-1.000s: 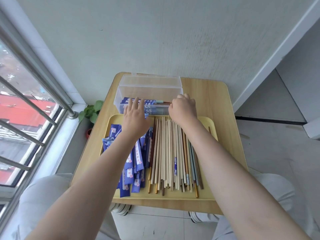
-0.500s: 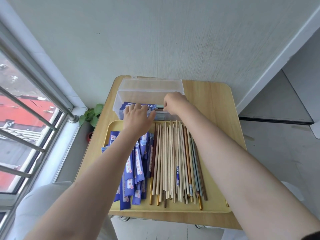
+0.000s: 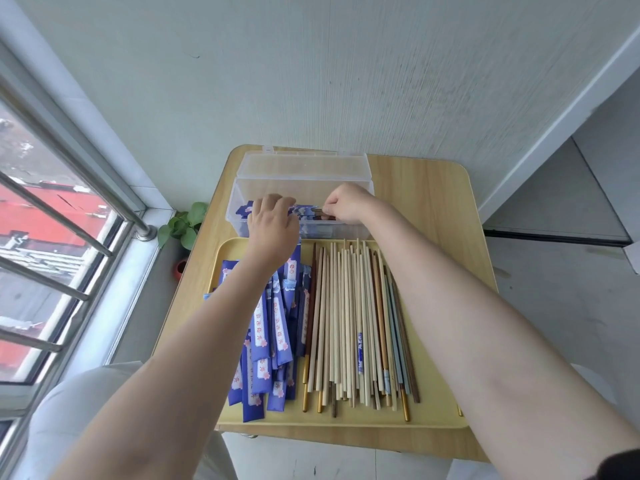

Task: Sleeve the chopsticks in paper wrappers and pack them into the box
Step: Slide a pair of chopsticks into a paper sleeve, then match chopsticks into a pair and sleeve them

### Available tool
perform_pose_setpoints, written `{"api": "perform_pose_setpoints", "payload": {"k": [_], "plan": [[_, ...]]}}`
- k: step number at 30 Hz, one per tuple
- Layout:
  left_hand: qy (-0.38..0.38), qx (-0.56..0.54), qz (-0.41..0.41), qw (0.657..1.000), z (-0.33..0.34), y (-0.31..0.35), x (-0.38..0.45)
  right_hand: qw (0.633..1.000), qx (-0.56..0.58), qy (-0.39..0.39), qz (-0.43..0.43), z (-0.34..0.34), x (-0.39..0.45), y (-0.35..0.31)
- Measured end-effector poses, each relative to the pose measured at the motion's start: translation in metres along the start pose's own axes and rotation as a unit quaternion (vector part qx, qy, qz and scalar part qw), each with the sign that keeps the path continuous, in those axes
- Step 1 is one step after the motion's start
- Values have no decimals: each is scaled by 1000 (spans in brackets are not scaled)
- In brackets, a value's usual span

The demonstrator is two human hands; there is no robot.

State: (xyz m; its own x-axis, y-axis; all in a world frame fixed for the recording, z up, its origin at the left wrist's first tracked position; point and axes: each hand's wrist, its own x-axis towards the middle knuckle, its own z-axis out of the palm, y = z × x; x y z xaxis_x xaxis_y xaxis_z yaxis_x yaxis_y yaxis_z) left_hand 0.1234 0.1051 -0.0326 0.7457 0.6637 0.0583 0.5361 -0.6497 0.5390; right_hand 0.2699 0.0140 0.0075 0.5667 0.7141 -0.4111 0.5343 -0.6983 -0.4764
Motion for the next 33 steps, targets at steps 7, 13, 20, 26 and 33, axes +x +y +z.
{"api": "perform_pose_setpoints", "payload": {"k": [7,13,20,26,33], "plan": [[11,1,32,999,6,-2,-1,994,-55,-67,59,4,3,-12],[-17,66,37,997,1,-2,-3,995,-69,-50,43,-3,5,-15],[-57,191,-40,979,-10,-6,7,993,-108,-20,34,5,9,-13],[-20,169,-19,985,-7,-14,3,999,-37,-14,-22,-2,-13,-21],[-28,203,-17,979,-10,-10,2,990,-139,4,-33,10,-17,-29]]}}
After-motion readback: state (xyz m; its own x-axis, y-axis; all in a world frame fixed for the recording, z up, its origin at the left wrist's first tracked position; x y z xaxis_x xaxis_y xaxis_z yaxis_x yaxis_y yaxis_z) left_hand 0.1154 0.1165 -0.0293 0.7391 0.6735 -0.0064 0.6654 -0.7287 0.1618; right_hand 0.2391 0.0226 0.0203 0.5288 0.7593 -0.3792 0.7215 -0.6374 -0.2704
